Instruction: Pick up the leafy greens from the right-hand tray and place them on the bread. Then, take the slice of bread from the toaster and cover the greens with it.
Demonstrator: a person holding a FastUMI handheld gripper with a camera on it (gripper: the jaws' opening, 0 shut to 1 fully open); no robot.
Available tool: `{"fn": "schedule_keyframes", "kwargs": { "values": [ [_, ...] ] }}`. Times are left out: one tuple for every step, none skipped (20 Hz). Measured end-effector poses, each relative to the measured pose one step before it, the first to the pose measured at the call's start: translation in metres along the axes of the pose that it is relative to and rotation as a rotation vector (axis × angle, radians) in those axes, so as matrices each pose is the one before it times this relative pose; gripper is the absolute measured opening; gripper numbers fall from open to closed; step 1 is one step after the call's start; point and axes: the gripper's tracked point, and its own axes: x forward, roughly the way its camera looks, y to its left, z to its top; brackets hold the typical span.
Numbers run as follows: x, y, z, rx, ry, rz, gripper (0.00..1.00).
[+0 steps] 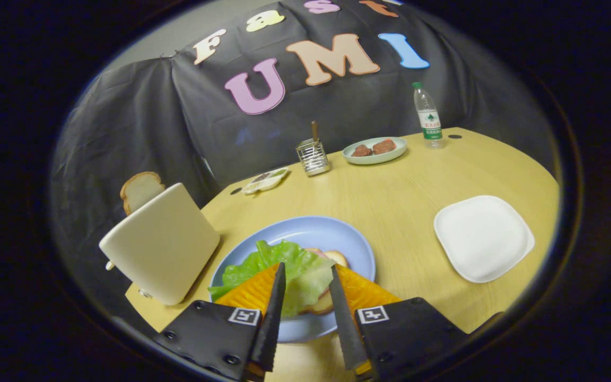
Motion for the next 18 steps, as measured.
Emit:
{"fn": "schedule_keyframes", "kwargs": {
  "values": [
    [-0.00255, -0.00180, 0.00337, -0.01011, -0.01008, -0.00787, 0.53],
    [-0.00098, -0.00127, 0.00464, -0.00897, -0.01666, -0.00840, 0.59],
    [-0.00168, -0.00241, 0.00583, -0.00596, -0.02174, -0.01050, 0.64],
    [-0.00094, -0.00390, 0.00541, -0.00274, -0.01259, -0.00991, 0.69],
    [-0.00311, 0.00023, 0.00247, -0.00009, -0.00958, -0.00079, 0.74],
    [-0.00219, 0.00058, 0.00452, 0.00425, -0.00638, 0.00438, 0.79],
    [-0.00270, -0.00056, 0.00469, 0.00515, -0.00857, 0.00358, 0.85],
    [-0.00350, -0.00053, 0.00646, -0.00047, -0.01414, 0.00138, 0.90],
    [-0.00390, -0.00155, 0.00682, -0.00485, -0.01328, 0.00023, 0.95],
    [-0.00394, -0.00079, 0.00668, -0.00389, -0.00867, 0.00280, 1.00],
    [-0.00524, 0.00180, 0.00628, -0.00026, -0.00823, 0.00814, 1.00],
    [-0.00544, 0.00164, 0.00937, 0.00103, -0.01237, 0.00450, 1.00],
    [-0.00445, 0.00025, 0.01152, -0.00440, -0.02113, -0.00360, 1.00],
    [-0.00419, 0.00244, 0.01140, -0.01196, -0.01657, -0.00098, 1.00],
    [-0.00473, 0.00705, 0.00940, -0.01399, -0.01285, 0.00719, 1.00],
    [-0.00472, 0.00801, 0.01184, -0.01281, -0.01564, 0.01229, 1.00],
    [-0.00346, 0.00882, 0.01131, -0.01246, -0.01395, 0.01113, 1.00],
    [-0.00322, 0.00904, 0.01047, -0.01752, -0.00794, 0.01005, 1.00]
  ]
}}
